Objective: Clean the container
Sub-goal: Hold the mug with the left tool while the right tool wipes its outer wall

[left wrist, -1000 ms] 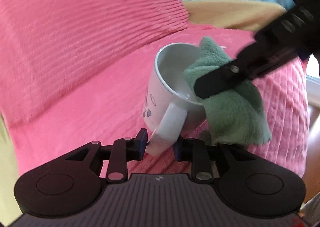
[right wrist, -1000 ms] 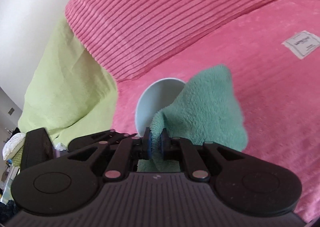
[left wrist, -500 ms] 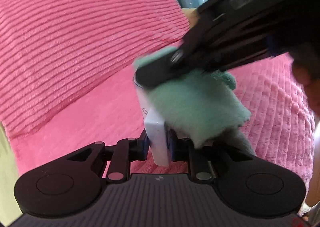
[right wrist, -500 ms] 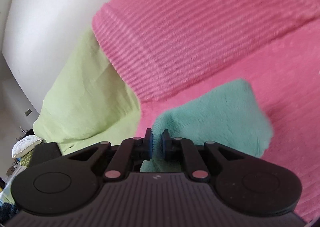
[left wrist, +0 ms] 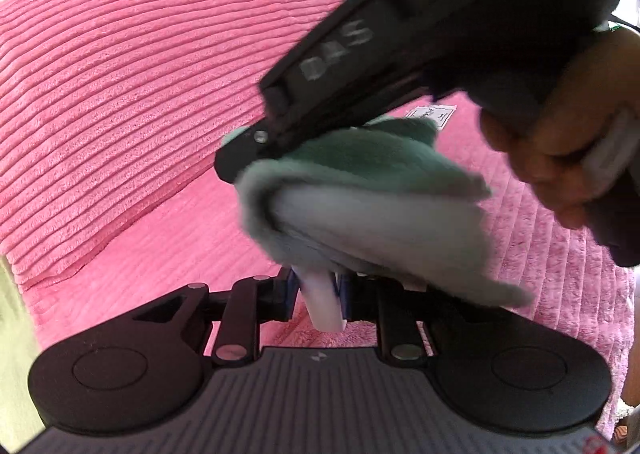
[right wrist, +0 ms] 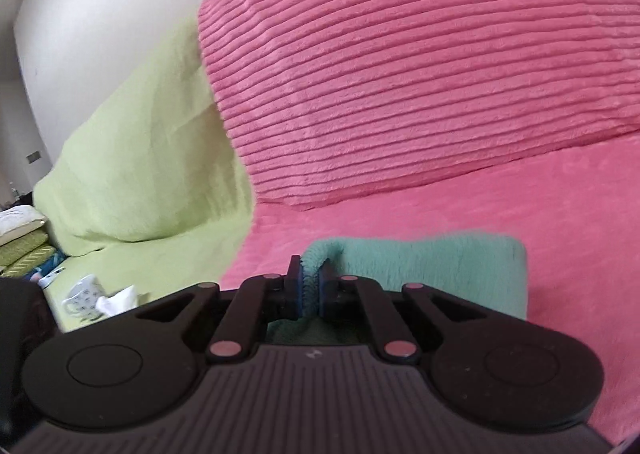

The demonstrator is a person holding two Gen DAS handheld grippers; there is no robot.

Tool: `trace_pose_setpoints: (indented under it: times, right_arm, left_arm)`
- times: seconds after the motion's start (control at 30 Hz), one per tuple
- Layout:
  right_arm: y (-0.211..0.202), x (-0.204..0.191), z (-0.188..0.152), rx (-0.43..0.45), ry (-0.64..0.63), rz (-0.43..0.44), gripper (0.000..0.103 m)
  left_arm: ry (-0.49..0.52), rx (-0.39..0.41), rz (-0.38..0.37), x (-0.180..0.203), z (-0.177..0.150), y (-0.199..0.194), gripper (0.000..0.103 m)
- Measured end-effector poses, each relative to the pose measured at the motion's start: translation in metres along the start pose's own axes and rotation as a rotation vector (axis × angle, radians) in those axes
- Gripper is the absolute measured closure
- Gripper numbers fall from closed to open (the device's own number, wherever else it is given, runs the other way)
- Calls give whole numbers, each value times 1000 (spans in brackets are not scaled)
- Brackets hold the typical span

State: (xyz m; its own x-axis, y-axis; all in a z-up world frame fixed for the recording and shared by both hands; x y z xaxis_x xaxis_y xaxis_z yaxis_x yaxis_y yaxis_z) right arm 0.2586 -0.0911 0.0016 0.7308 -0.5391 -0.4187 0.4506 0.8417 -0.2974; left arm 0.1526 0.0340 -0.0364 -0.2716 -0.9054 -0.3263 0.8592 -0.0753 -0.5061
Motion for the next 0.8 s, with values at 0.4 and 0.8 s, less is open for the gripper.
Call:
trace_pose_setpoints:
  times: [0.4,0.8]
  right_arm:
    - [0,13,7,73,17,-150,101]
    - [-18,17,1,21,-27,-260,101]
  left_arm:
    - [-11,1,-5,1,-2,-1,80]
    - [-52,-18,1,0,-2,2,79]
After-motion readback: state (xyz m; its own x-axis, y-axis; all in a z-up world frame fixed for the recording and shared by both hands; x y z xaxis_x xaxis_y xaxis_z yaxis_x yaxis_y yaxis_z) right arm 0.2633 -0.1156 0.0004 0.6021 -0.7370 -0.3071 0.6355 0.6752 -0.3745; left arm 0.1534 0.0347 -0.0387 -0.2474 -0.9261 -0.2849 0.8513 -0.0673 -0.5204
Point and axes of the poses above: each gripper's, at about its wrist camera, not at the fingertips, and y roughly the way its jaws point, x to its right, z to its top, the point moved 1 cm from there along y, roughly the way its jaws point, and after that the axes turned 7 degrees about z, right-handed, at the moved point
